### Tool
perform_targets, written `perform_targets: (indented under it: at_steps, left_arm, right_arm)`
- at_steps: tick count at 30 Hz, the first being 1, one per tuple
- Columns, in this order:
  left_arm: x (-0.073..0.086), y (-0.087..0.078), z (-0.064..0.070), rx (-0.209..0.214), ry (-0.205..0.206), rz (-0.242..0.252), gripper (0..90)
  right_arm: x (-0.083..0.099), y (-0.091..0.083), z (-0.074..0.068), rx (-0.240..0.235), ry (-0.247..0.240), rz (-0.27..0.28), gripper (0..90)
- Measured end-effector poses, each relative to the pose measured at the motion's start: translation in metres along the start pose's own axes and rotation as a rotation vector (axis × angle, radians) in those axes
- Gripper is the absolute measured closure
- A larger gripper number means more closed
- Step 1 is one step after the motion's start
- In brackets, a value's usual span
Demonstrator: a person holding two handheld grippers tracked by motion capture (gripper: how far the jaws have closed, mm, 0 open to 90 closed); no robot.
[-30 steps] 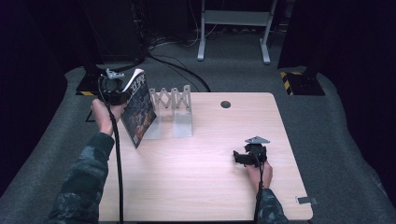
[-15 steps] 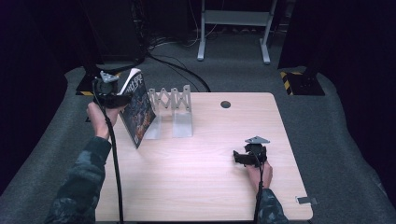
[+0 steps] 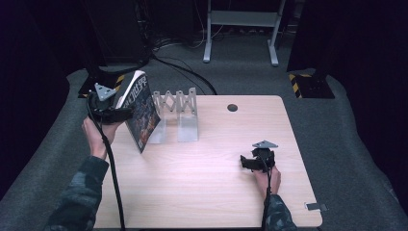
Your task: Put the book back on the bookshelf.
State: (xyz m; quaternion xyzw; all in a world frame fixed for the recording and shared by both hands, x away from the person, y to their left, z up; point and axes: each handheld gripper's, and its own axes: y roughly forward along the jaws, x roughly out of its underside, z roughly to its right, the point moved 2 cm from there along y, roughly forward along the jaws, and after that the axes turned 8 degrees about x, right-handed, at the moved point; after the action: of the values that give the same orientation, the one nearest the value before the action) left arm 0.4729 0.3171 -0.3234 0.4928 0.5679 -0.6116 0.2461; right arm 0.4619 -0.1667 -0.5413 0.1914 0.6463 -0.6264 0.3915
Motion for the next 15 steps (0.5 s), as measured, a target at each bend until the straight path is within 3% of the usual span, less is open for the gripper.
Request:
perform_targets:
  at_steps: [4,15]
  left_arm:
    - [0.01,-0.002,-0.003,-0.012,-0.013,0.014,11.9]
    - [0.061,0.017,0.003,0.029,-0.045,-0.065,15.6]
  right_arm:
    - [0.0,0.0,0.0,0.0,0.0,0.0,15.1]
    - [0.0,0.0,0.0,0.001,-0.002,0.002,15.3]
